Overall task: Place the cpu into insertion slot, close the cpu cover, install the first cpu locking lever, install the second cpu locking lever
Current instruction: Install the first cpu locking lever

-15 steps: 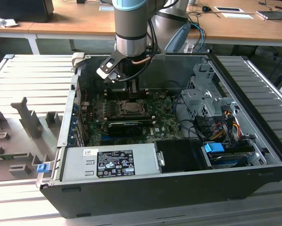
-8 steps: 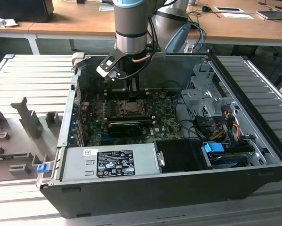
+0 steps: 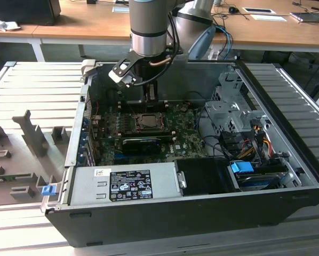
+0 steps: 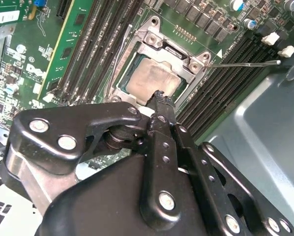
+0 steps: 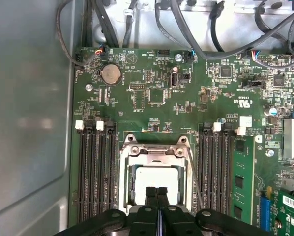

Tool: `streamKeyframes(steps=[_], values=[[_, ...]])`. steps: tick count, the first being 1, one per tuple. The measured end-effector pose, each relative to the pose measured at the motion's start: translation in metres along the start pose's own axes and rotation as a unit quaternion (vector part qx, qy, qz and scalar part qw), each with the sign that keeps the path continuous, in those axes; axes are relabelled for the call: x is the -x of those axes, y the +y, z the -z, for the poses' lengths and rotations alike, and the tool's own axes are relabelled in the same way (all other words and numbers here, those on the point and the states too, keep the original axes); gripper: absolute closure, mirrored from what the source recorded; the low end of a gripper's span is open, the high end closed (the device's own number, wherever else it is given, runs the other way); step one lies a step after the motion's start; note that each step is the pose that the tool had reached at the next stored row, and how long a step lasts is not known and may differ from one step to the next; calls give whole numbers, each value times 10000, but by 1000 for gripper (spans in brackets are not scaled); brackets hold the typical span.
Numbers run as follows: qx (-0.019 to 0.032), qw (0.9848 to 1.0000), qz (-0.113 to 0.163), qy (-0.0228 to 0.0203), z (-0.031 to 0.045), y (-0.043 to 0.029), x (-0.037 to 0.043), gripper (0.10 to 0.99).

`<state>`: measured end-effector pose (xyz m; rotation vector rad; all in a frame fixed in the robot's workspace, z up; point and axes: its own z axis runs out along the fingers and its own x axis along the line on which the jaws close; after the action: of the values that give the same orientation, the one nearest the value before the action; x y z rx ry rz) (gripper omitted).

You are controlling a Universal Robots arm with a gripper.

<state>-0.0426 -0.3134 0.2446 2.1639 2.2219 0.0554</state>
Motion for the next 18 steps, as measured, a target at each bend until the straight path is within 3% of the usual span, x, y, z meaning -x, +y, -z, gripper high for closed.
streamKeyframes(steps=[2, 7, 9, 10, 13, 15, 18], values=[[0, 10000, -2, 0, 45, 2, 0, 980], [-1, 10000, -3, -1, 265, 14, 1, 980], [0, 10000, 42, 2, 265, 14, 1, 980], [-1, 9998, 213, 9, 267, 14, 1, 980], [1, 9968, 798, 41, 265, 14, 1, 980], [2, 9952, 976, 49, 265, 14, 1, 980], [-20, 9900, 1410, 19, 264, 14, 1, 980]])
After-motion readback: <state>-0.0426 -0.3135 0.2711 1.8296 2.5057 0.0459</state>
